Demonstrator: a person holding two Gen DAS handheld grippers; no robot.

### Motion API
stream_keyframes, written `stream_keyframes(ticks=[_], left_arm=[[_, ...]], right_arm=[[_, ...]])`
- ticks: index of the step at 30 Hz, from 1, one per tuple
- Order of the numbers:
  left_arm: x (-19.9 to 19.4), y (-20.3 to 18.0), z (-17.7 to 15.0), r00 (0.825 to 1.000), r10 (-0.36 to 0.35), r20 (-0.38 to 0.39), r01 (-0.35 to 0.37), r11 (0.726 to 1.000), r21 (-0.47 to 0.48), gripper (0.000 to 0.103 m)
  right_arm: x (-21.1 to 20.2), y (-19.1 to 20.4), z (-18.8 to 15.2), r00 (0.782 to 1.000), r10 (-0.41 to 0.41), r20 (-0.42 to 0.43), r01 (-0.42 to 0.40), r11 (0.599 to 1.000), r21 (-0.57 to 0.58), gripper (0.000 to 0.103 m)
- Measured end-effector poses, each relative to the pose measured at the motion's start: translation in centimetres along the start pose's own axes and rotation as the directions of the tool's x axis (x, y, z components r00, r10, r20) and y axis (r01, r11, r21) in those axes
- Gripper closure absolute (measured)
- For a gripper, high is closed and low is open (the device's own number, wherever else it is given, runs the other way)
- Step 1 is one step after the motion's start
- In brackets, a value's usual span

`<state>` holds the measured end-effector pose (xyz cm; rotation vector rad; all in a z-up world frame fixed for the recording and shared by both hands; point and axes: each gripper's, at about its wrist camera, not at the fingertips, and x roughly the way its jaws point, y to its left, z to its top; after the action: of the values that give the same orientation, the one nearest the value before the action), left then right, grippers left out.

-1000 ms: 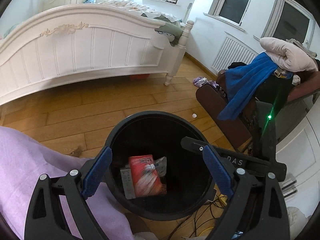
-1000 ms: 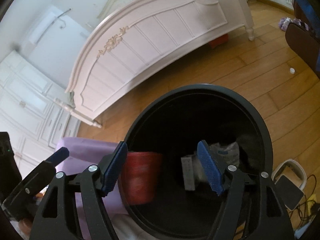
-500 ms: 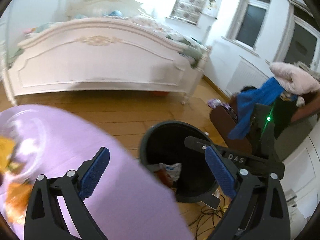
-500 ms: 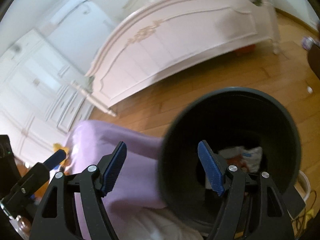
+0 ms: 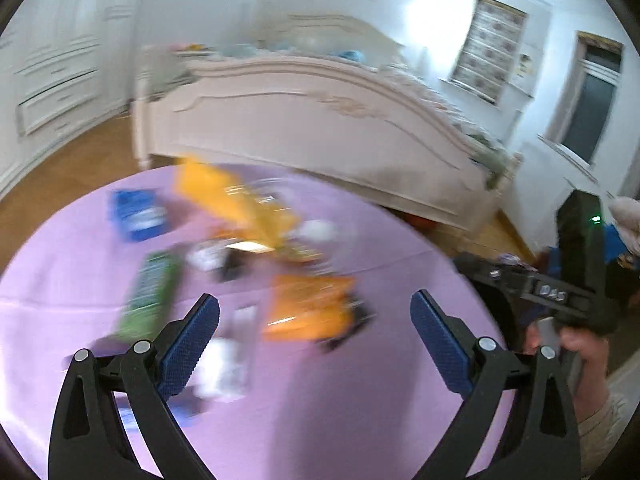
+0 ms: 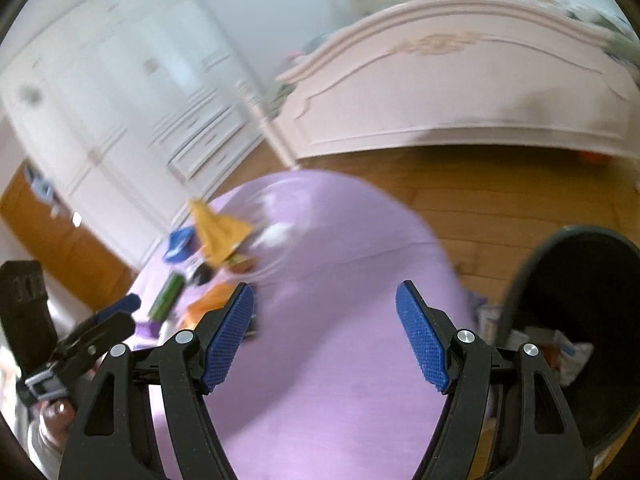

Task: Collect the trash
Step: 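Move both open grippers back to the trash on the table, then grasp the purple bottle with left gripper while right grasps orange snack wrapper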

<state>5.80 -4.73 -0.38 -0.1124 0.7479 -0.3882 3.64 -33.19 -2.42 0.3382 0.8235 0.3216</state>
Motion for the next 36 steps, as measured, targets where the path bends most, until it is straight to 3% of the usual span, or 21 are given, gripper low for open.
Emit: stream_keyframes(ticks=[5,8,19,25,32,34,36], left_arm=[[-2.1,5.6,-1.5,0.991,0.136,-0.015,-0.137,0.986,-0.091,0.008],[-2.5,7.9,-2.4,0.979,0.2,-0.043,-0.203,0.971,-0.129,0.008],[-1.1,10.1,-4.0,0.96,0.245,-0.139,-0.265,0.952,-0.152,0.008],[-0.1,10.8,-3.7,0.958,0.244,-0.153,-0.269,0.948,-0.169,0.007],[0.3,10.5,-3.6,0.957,0.255,-0.137,-0.273,0.952,-0.138,0.008],[0.4,10.0,-3.7,0.957,0.256,-0.135,-0.271,0.957,-0.108,0.013],[0.2,9.3,-3.6,0.964,0.232,-0.133,-0.243,0.967,-0.076,0.034]], right_arm=[[2.6,4.3,-0.3,0.998,0.022,-0.057,-0.027,0.996,-0.083,0.029],[4.4,6.7,-0.8,0.996,0.017,-0.092,-0.029,0.99,-0.136,0.022],[9.9,10.8,-1.5,0.981,-0.068,-0.181,0.02,0.966,-0.259,0.022],[11.2,11.4,-1.7,0.982,-0.092,-0.167,0.04,0.956,-0.289,0.022],[11.5,11.7,-1.6,0.979,-0.133,-0.152,0.073,0.935,-0.348,0.049],[11.4,11.7,-1.6,0.98,-0.132,-0.149,0.072,0.933,-0.353,0.055],[11.3,11.6,-1.5,0.981,-0.124,-0.15,0.065,0.935,-0.349,0.055]])
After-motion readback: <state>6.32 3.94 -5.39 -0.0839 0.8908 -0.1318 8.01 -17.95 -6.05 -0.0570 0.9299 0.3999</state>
